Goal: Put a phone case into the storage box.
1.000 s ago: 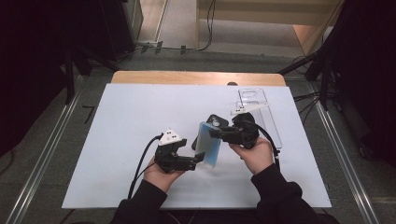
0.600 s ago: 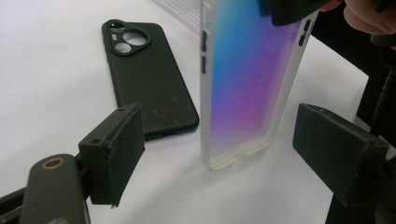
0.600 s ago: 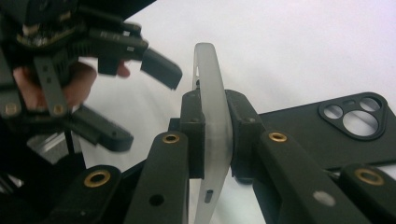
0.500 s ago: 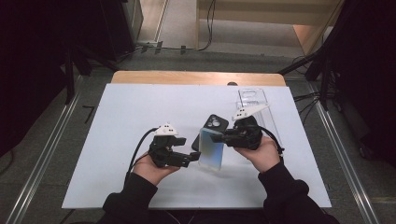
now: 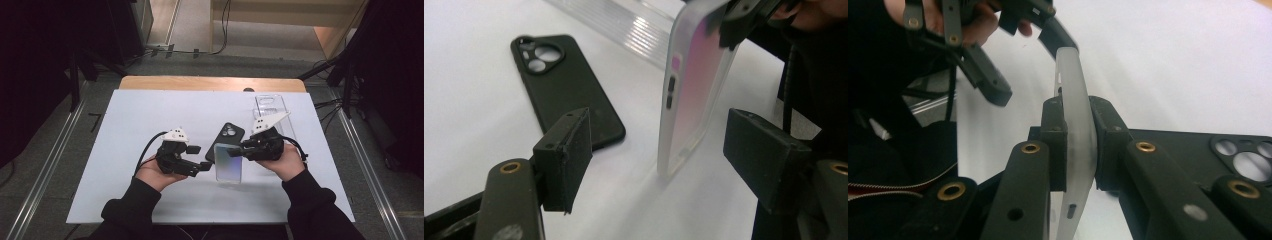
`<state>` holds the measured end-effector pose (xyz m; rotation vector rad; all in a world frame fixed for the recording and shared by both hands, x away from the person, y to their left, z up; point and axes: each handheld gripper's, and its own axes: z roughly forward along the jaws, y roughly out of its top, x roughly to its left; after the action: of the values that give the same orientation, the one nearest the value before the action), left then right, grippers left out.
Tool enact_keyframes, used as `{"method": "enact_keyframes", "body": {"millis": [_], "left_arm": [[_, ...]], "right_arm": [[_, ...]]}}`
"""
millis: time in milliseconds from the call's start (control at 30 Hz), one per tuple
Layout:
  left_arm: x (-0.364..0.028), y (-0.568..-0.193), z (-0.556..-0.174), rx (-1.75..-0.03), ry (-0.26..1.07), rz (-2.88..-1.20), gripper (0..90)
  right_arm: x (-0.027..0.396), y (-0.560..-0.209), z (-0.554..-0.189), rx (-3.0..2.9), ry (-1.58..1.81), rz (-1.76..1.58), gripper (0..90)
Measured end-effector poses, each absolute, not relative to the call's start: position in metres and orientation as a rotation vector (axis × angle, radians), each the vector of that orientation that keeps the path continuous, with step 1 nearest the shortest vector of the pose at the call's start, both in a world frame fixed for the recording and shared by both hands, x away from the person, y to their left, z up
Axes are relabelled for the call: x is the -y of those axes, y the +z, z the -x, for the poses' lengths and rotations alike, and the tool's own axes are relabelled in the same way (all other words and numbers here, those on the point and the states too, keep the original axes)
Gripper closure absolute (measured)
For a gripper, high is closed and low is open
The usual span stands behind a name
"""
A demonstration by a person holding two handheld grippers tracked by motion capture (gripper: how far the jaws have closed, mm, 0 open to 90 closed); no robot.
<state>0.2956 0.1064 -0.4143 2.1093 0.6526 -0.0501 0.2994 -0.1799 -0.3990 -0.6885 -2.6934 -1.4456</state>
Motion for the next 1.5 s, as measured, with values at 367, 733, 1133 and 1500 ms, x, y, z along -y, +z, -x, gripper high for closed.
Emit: {"method": "enact_keyframes", "body": {"millis": [367,733,1133,1500], "left_arm": [[-0.107,-0.408,-0.295,-0.573,-0.131,-2.11,31.7],[-0.106,-0.406,-0.293,-0.499,-0.191,-2.111,48.8],[-0.106,-0.407,-0.289,-0.417,-0.279,-2.128,75.1],[-0.107,-0.404,-0.292,-0.398,-0.311,-2.119,81.8]], "right_arm": [[0.172,-0.402,-0.296,2.678,-1.414,0.579,76.7],[0.166,-0.405,-0.295,2.644,-1.407,0.454,76.6],[0.161,-0.407,-0.294,2.585,-1.397,0.35,76.7],[0.162,-0.41,-0.297,2.531,-1.405,0.348,76.3]]}}
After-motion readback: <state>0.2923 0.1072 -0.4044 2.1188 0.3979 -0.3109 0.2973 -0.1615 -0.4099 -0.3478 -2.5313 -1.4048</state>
